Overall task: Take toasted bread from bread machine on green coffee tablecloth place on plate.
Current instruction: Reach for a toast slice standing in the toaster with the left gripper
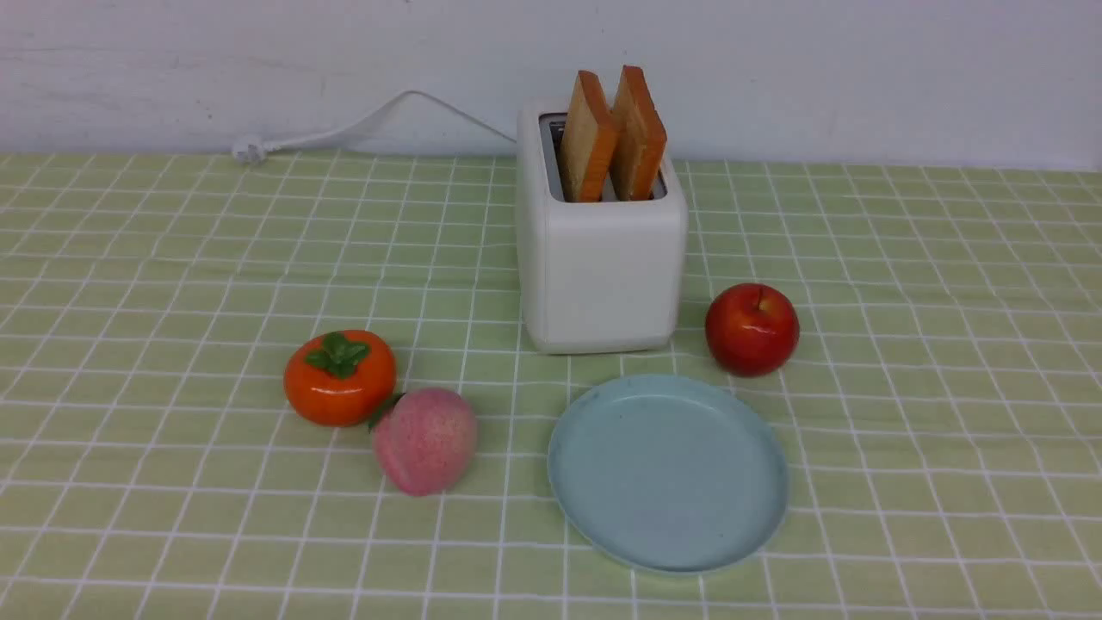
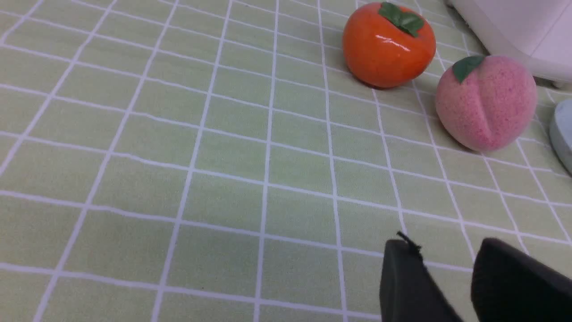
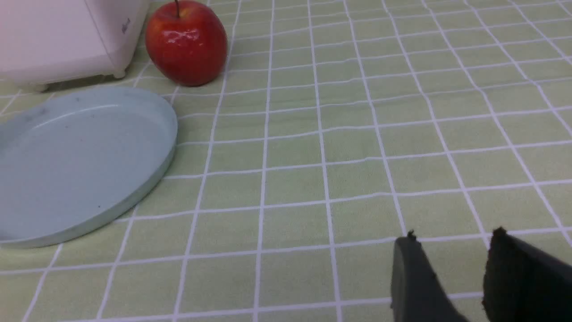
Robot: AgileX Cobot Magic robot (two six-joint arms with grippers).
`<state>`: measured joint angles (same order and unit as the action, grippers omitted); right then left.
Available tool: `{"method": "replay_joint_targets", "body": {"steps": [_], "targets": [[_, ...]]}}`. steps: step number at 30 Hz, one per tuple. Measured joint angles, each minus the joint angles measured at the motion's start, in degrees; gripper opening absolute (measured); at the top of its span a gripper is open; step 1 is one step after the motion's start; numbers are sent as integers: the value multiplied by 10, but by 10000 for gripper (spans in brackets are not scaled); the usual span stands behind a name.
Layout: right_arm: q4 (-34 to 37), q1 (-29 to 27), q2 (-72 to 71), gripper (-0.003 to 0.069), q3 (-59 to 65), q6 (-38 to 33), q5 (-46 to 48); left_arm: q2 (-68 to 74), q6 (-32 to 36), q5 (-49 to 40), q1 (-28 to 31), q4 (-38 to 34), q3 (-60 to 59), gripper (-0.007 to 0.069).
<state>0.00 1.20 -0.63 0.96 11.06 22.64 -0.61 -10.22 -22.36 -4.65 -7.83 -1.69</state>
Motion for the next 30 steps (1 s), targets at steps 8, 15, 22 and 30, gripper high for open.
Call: {"method": "replay_joint_targets", "body": {"steps": [8, 15, 22, 30], "targets": [[0, 0, 0, 241, 0, 0, 0, 0, 0, 0, 0, 0, 0, 229], [0, 0, 0, 241, 0, 0, 0, 0, 0, 0, 0, 0, 0, 234], [0, 0, 0, 241, 0, 0, 0, 0, 0, 0, 0, 0, 0, 237], [0, 0, 0, 241, 0, 0, 0, 0, 0, 18, 0, 2, 0, 237]]}}
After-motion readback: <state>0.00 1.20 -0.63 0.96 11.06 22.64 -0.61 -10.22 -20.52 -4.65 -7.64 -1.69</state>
